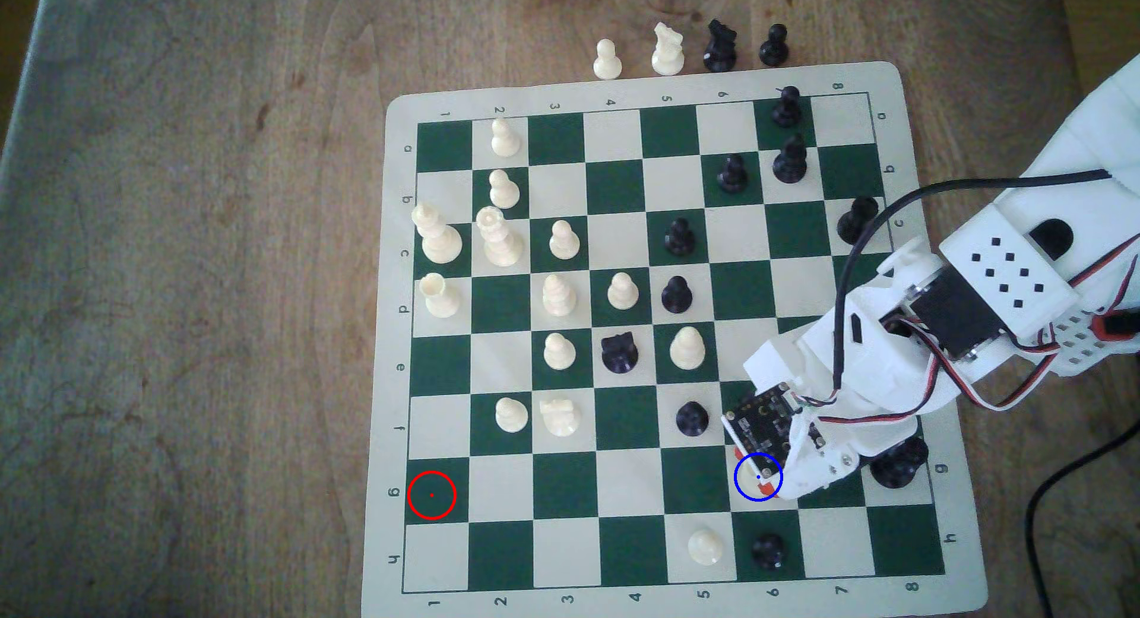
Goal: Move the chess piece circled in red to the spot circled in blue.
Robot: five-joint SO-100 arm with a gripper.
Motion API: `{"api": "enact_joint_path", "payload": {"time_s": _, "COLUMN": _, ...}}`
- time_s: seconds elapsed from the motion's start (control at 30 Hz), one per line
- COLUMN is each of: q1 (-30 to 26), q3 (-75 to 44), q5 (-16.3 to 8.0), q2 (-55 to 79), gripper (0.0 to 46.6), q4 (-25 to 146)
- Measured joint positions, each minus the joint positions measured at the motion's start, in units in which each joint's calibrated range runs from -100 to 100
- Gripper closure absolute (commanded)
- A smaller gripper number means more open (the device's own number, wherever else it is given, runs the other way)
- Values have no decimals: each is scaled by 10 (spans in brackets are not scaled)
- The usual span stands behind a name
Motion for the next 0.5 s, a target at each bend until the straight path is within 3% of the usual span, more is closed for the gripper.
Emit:
{"api": "enact_joint_path", "payload": {"time_s": 0.07, "q1": 0, "q3": 0, "q5": 0, "q2": 0, "gripper": 344, "q4": 0}}
{"api": "enact_joint_path", "payload": {"time_s": 0.5, "q1": 1, "q3": 0, "q5": 0, "q2": 2, "gripper": 312, "q4": 0}}
